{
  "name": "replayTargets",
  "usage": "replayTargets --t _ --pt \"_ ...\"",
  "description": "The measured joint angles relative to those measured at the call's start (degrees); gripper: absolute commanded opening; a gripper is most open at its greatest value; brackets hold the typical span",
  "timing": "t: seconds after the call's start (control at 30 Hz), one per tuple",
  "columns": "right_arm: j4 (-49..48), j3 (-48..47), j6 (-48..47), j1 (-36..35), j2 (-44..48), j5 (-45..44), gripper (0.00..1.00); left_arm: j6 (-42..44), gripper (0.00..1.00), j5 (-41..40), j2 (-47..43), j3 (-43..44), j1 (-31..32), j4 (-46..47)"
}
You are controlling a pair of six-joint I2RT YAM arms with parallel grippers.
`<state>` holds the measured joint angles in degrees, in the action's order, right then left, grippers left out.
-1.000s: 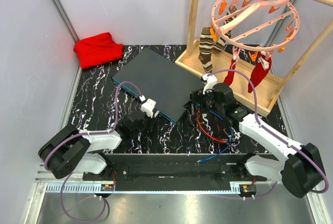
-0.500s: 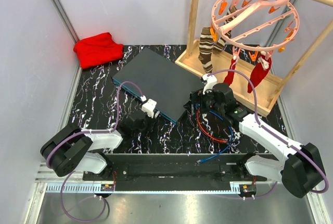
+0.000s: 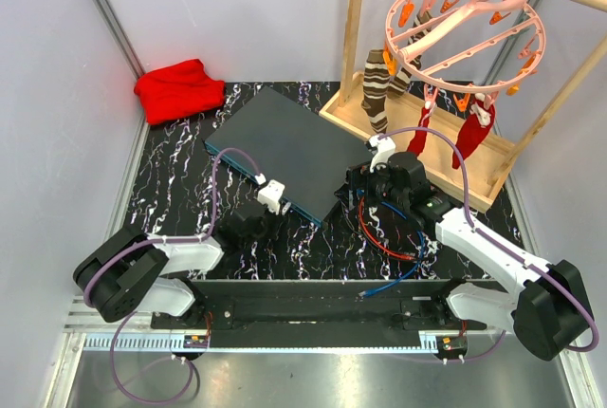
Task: Insert the plug into the switch port
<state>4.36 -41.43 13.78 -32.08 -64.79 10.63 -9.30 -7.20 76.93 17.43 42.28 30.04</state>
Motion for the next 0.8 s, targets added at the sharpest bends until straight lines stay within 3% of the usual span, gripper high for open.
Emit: replayTargets --t 0.8 --pt "-0.1 0.0 0.0 0.0 0.0 0.6 0.93 1.6 0.00 1.0 -0.5 1.3 -0.4 -2.6"
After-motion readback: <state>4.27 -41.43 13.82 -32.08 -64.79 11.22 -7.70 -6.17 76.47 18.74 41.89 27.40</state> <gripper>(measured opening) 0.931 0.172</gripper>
